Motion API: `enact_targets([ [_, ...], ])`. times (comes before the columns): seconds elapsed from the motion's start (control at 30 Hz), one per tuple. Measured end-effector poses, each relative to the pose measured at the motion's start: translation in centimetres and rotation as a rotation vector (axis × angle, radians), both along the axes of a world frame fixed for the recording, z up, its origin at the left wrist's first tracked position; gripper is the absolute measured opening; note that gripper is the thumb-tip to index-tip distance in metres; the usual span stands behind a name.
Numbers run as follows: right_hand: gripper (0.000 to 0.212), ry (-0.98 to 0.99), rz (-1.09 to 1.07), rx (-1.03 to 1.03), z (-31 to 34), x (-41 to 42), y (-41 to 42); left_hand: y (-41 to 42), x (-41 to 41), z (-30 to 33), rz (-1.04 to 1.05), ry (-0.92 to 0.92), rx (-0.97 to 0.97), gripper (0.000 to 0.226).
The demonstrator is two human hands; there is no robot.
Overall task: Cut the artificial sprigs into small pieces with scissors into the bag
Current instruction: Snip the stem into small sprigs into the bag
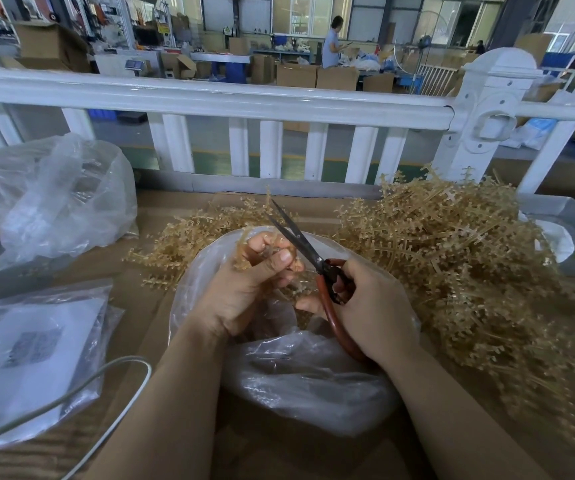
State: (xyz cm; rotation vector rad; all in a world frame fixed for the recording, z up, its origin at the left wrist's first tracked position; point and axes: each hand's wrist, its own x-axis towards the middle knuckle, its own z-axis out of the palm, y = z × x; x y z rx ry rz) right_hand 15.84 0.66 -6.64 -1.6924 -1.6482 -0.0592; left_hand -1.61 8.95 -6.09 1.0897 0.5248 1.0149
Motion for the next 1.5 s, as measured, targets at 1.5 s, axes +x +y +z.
enact_targets([
  [1.5,0.016,0.733,0.172,-0.172,0.9,1.0,0.9,-1.5,1.7,1.4,-0.101,0.094,-0.054,0.027],
])
